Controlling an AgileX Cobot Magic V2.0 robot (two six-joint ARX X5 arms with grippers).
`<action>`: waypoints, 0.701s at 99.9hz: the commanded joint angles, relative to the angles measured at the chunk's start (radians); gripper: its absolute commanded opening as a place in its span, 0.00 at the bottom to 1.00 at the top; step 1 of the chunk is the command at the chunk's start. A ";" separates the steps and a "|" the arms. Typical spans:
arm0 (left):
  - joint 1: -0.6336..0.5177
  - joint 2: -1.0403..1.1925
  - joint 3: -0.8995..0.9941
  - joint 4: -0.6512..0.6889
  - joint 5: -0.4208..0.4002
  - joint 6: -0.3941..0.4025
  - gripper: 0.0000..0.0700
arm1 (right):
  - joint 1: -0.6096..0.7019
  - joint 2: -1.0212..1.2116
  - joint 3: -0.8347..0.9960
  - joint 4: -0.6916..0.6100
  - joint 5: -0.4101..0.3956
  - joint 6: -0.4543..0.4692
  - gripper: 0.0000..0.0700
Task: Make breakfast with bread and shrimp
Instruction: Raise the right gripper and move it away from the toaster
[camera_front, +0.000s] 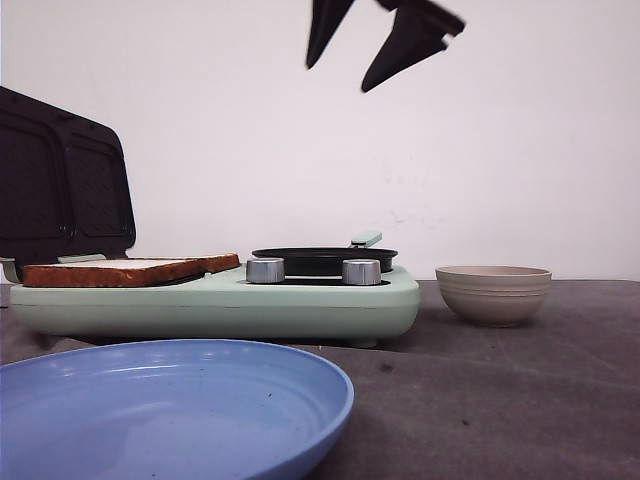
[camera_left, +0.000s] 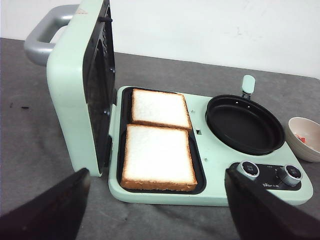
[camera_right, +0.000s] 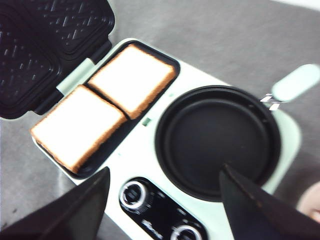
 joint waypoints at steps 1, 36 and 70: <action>-0.002 0.001 0.004 0.014 -0.003 -0.001 0.67 | -0.009 -0.024 -0.040 0.012 0.003 -0.026 0.59; -0.002 0.001 0.004 0.020 -0.003 0.001 0.67 | -0.059 -0.440 -0.622 0.332 0.016 -0.018 0.59; -0.002 0.001 0.004 0.019 -0.003 0.002 0.67 | -0.059 -0.799 -0.976 0.421 0.091 0.027 0.59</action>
